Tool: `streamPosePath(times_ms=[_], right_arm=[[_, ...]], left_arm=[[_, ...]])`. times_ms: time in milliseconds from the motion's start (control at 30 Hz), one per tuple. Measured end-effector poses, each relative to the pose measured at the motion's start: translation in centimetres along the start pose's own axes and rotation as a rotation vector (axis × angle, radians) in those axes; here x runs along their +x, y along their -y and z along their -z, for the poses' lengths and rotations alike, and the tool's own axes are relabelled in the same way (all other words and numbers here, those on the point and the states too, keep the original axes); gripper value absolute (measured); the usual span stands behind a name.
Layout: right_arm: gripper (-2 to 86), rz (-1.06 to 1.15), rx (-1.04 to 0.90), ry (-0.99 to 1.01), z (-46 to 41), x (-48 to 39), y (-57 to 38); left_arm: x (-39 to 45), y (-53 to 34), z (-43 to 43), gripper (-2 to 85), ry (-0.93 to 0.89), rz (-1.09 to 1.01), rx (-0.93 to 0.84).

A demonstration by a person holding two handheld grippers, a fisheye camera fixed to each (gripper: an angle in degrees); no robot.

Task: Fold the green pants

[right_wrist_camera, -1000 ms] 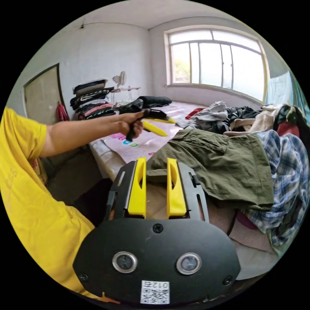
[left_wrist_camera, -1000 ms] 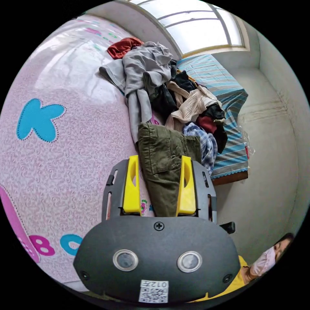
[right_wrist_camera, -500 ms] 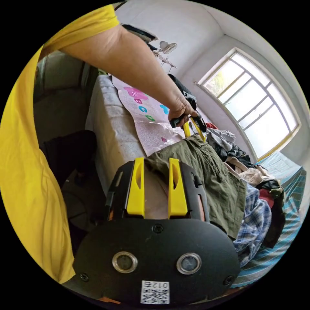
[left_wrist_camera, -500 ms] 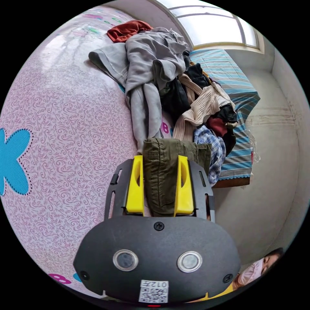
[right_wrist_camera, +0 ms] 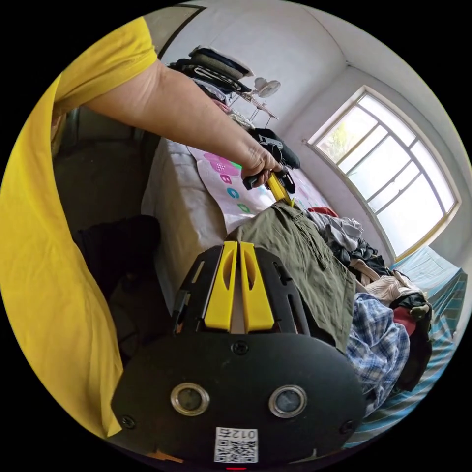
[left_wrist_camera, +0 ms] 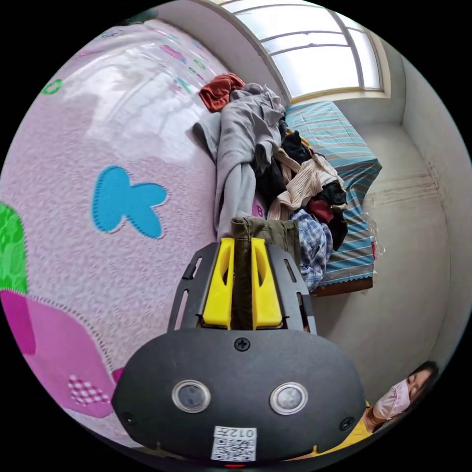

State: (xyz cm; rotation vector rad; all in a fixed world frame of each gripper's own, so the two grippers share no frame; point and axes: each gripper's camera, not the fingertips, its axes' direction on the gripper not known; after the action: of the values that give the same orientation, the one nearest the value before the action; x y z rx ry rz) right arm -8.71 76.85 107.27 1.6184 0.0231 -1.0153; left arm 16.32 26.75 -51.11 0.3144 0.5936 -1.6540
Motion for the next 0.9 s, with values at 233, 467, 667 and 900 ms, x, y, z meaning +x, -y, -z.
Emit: streamPosePath(times_ms=[233, 467, 667, 900], right_arm=[[0.5, 0.010, 0.057, 0.157, 1.1, -2.1, -0.7], [1.3, -0.096, 0.064, 0.163, 0.2, -1.6, -2.5], [1.2, -0.172, 0.138, 0.156, 2.3, 0.6, -4.4], [0.7, -0.394, 0.301, 0.116, 3.5, 8.6, -5.3]], left_arm=[[-4.8, -7.4, 7.9, 1.6, -0.007, 0.036, 0.089], [-2.5, -11.3, 11.5, 1.1, 0.044, -0.079, 0.269], [7.3, -13.0, 10.4, 0.7, 0.240, -0.418, 0.248], [10.2, -11.1, 0.7, 0.2, 0.356, -0.491, -0.048]])
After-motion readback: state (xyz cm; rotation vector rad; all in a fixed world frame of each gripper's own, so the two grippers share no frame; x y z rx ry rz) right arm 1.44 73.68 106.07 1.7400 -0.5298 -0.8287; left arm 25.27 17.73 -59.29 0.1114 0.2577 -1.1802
